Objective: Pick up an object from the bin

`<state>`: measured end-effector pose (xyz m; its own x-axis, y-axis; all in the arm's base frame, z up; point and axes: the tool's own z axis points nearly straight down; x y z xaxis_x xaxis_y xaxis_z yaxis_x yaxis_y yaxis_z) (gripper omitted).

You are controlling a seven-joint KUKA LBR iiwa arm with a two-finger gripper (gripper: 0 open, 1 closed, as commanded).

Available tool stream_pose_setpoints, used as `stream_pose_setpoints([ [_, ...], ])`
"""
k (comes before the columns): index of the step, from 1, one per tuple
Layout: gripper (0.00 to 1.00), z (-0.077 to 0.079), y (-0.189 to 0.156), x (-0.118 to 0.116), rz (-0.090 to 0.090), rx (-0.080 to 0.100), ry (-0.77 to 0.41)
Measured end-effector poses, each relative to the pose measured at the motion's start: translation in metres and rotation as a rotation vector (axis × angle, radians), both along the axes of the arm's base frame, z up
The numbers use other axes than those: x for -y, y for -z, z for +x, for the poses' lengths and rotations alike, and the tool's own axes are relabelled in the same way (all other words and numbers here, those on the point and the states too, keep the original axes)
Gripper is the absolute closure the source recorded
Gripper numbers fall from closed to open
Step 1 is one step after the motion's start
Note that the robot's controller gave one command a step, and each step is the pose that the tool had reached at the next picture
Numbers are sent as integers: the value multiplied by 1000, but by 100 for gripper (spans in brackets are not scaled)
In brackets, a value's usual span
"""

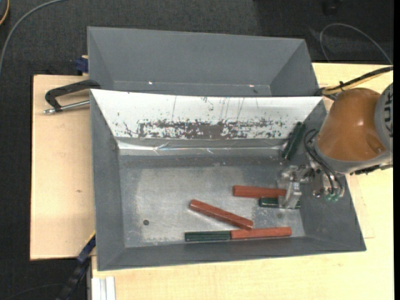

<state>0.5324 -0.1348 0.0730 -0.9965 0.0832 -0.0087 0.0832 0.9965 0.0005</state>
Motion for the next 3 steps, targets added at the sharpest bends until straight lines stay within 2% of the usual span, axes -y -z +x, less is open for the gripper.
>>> stream_pose_setpoints([
  [1,100,2,-25,0,-1,0,0],
  [2,100,5,-77,0,-2,3,0],
  [3,100,6,-79,0,0,-2,1],
])
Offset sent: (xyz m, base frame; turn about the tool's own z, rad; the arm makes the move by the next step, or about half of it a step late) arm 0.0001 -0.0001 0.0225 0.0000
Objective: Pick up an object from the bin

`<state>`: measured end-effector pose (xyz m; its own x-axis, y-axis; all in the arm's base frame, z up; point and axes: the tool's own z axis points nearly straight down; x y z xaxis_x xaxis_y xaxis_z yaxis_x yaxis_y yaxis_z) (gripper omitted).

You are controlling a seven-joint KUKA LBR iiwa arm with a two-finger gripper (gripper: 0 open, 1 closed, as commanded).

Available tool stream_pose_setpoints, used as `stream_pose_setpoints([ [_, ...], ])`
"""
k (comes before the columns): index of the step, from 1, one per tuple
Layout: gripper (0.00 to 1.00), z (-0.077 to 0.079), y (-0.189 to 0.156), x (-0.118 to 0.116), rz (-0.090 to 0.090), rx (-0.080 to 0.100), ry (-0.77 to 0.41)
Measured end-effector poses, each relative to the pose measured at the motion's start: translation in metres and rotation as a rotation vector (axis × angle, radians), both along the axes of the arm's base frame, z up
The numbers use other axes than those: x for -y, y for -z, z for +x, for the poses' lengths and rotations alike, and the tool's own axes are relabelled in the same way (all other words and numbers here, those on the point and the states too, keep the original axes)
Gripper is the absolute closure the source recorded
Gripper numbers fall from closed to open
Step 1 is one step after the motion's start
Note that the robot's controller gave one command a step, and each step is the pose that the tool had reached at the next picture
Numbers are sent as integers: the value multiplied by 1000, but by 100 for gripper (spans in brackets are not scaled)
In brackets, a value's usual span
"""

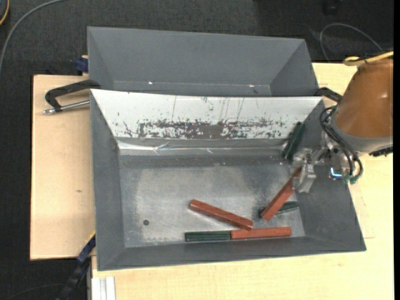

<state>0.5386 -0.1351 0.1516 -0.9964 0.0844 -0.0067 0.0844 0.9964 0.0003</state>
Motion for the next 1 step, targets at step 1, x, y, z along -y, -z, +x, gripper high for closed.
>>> stream_pose_setpoints([
  [1,100,2,-43,0,-1,4,1],
])
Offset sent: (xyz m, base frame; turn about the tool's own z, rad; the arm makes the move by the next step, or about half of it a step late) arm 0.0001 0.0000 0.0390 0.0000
